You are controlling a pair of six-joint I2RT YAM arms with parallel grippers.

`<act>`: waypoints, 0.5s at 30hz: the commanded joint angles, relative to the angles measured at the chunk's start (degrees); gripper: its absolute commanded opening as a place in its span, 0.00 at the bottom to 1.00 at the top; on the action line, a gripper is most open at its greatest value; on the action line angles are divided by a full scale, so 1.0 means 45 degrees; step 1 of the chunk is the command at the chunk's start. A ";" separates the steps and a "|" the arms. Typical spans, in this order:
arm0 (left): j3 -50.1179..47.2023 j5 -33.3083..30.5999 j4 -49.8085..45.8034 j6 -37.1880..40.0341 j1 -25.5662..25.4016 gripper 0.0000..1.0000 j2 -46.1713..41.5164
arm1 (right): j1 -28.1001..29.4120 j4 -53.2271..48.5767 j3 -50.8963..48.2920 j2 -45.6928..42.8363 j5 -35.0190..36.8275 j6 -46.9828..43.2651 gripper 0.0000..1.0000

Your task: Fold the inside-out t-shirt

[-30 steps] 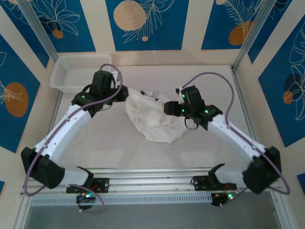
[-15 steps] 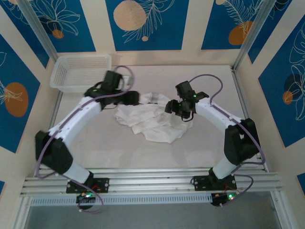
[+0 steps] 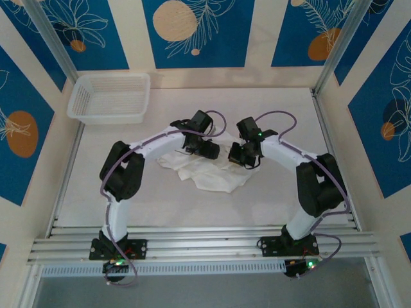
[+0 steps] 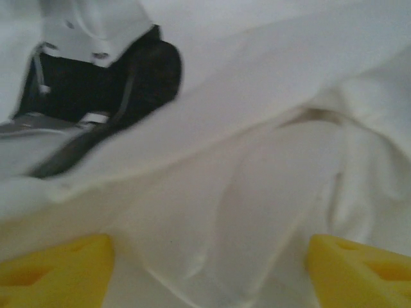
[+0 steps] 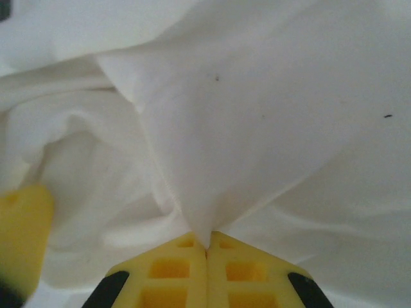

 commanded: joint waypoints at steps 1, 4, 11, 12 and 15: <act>0.0564 -0.1065 -0.0149 -0.0122 0.0180 0.50 -0.0143 | 0.0317 0.0529 -0.0900 -0.1693 -0.0420 -0.0140 0.00; 0.0356 0.0127 0.0134 -0.0442 0.0625 0.00 -0.0587 | 0.0334 0.1405 -0.2684 -0.3610 -0.0168 0.0943 0.00; 0.0407 0.4707 0.1004 -0.1230 0.1638 0.00 -0.3200 | 0.1402 0.1634 -0.5777 -0.5006 0.0857 0.2601 0.00; 0.0610 0.5380 0.1011 -0.1188 0.1680 0.00 -0.3490 | 0.1564 0.1350 -0.5748 -0.4806 0.0923 0.2621 0.03; 0.1199 0.7020 0.0610 -0.0732 0.1691 0.00 -0.4021 | 0.1727 0.0317 -0.4949 -0.4736 0.1300 0.2065 0.14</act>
